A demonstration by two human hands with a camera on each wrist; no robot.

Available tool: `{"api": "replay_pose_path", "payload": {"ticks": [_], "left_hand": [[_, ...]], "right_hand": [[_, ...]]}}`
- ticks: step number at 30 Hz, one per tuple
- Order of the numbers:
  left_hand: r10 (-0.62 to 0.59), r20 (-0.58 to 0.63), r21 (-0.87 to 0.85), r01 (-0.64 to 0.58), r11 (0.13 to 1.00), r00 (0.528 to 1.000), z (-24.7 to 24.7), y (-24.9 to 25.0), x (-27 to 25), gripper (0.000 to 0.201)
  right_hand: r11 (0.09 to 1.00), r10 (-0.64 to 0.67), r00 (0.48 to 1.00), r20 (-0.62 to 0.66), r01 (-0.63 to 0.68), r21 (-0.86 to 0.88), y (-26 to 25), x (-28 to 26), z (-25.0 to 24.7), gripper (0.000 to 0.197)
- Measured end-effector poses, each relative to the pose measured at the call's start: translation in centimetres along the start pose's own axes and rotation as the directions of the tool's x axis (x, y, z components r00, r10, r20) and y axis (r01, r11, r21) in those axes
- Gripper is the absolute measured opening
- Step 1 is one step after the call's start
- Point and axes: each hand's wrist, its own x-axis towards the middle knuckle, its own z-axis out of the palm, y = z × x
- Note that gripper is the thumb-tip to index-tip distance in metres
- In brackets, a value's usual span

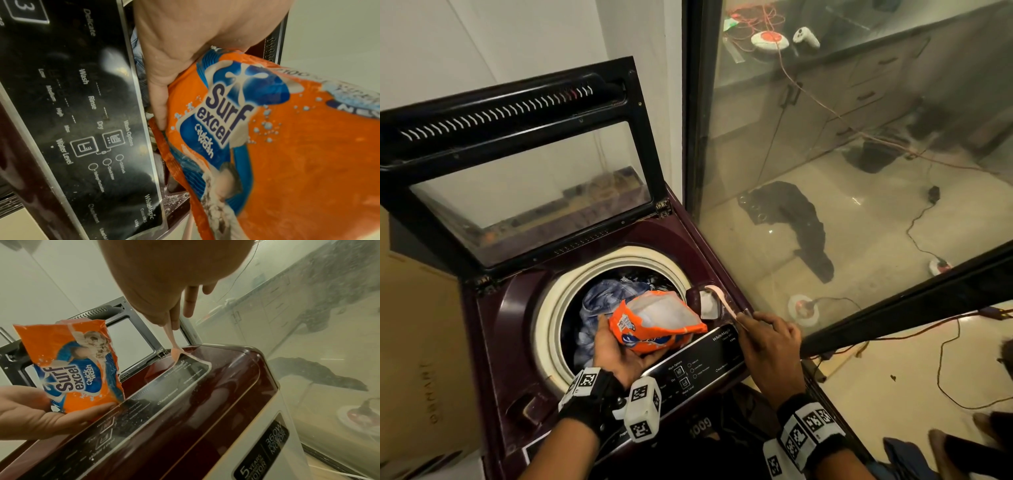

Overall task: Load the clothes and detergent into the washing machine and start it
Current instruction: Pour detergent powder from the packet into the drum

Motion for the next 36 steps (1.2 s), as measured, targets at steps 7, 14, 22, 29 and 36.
{"api": "replay_pose_path", "payload": {"ticks": [7,14,22,29,36], "left_hand": [[0.001,-0.009,0.004,-0.001,1.000,1.000,0.4,-0.2,-0.8,0.076],[-0.012,0.038,-0.068,0.015,0.998,0.999,-0.2,0.1,-1.0,0.084],[0.041,0.007,-0.143,-0.039,0.989,0.999,-0.4,0.6,-2.6,0.082],[0.112,0.030,-0.200,-0.104,0.974,0.993,-0.8,1.0,-4.4,0.075],[0.155,0.086,-0.246,-0.129,0.961,0.984,-1.4,1.1,-5.9,0.080]], "right_hand": [[0.997,-0.064,0.997,0.033,0.065,-0.048,-0.1,-0.2,-0.3,0.033],[0.985,-0.122,0.990,0.067,0.129,-0.113,-0.4,0.3,-1.2,0.032],[0.965,0.029,0.987,-0.160,0.014,0.260,-3.6,0.8,-4.6,0.019],[0.765,-0.140,0.968,-0.210,0.241,0.597,-10.6,1.0,-9.0,0.017],[0.855,-0.450,0.889,0.087,0.401,0.329,-13.6,2.1,-6.6,0.032]]}}
